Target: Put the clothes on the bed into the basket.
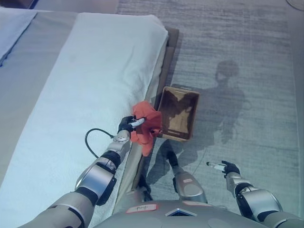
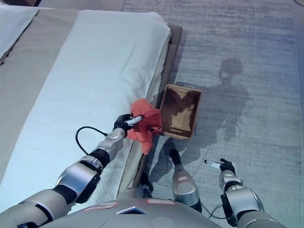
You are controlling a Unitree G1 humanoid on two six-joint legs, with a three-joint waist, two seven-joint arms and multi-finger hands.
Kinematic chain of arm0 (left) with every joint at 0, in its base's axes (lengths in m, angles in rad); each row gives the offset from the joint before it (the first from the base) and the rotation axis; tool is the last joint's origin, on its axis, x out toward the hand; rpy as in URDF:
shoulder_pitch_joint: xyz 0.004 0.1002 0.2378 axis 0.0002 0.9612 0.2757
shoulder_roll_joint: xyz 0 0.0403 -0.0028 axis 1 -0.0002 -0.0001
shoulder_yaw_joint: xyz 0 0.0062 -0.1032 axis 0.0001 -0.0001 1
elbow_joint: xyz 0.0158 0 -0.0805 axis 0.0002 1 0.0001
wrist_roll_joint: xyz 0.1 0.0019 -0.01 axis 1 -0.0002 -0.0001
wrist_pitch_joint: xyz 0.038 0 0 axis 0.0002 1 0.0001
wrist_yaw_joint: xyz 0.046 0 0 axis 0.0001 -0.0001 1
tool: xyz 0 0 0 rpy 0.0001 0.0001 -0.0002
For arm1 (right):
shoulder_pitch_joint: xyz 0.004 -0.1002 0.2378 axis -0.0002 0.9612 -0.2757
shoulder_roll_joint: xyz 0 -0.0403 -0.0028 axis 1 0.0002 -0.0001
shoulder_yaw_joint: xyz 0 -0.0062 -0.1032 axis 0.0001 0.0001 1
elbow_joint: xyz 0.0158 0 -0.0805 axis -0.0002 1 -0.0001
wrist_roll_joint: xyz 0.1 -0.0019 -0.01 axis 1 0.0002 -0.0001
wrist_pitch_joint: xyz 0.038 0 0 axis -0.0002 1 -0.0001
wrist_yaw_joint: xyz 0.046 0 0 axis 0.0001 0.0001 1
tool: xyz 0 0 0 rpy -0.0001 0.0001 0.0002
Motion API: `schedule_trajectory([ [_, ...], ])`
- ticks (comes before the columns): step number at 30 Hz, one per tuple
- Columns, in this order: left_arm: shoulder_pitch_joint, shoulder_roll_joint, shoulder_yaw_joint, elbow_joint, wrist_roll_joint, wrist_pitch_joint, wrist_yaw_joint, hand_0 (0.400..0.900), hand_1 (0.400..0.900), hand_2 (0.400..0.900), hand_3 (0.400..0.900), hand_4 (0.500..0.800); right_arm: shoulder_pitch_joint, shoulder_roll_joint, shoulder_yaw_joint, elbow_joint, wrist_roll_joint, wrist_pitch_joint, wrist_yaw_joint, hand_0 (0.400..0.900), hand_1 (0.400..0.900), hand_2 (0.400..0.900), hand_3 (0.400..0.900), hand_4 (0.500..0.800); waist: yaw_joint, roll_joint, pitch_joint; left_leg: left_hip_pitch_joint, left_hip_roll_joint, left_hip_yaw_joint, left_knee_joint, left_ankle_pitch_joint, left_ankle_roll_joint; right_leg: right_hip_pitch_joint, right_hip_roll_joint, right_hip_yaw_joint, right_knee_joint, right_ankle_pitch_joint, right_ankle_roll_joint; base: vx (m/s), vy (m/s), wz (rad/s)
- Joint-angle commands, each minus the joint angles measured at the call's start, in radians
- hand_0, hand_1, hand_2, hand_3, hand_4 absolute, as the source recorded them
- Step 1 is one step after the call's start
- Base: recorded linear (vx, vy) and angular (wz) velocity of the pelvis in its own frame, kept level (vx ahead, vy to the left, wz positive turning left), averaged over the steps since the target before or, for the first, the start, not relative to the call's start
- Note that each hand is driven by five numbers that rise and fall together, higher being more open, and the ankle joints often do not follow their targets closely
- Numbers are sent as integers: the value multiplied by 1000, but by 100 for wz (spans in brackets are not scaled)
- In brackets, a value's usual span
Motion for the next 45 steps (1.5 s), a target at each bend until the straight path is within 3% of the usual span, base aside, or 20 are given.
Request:
schedule_trajectory([
  [1,-231,-4,25,70,54,-61,-4,400,400,400,400,500,-63,-74,1,61,15,-20,-42,900,900,900,900,800,-26,34,12,31,17,-19,5,-42,-25,40,20,-49,3,-101,59,33,-32,-30],
  [16,-412,-4,11,108,75,-52,9,400,400,400,400,500,-76,-111,4,64,45,-39,-53,900,900,900,900,800,-75,63,31,27,40,97,5,-43,-45,-41,52,22,3,-73,69,47,-31,-28],
  [17,-423,-2,9,113,72,-51,7,900,900,900,900,800,-85,-117,4,66,47,-37,-53,900,900,900,900,800,-77,66,32,27,39,101,5,-44,-46,-45,52,27,3,-70,70,53,6,-23],
  [23,-432,5,18,136,43,-43,-34,900,900,900,900,800,-83,-118,1,67,45,-34,-43,900,900,900,900,800,-84,72,31,29,41,127,5,-50,-48,-56,56,39,3,-64,71,40,-9,-16],
  [33,-420,-22,9,160,82,-20,-54,900,900,900,900,800,-78,-125,-2,84,39,-28,-25,900,900,900,900,800,-72,71,15,21,46,97,5,-48,-49,-50,54,9,3,-71,64,4,-13,8],
  [39,-388,-14,-29,166,126,1,-119,900,900,900,900,800,-90,-140,13,83,26,-13,10,900,900,900,900,800,-65,65,12,28,40,67,5,-43,-46,-17,51,-11,3,-80,61,-24,-6,17],
  [44,-355,3,-102,152,217,19,-200,900,900,900,900,800,-102,-154,27,86,10,4,40,900,900,900,900,800,-57,66,8,44,36,45,5,-44,-43,15,44,-28,3,-88,59,-24,4,16],
  [45,-356,10,-113,148,243,18,-191,900,900,900,900,800,-107,-156,32,88,6,2,51,900,900,900,900,800,-52,67,9,47,33,38,5,-42,-42,23,41,-33,3,-89,57,-40,0,31],
])
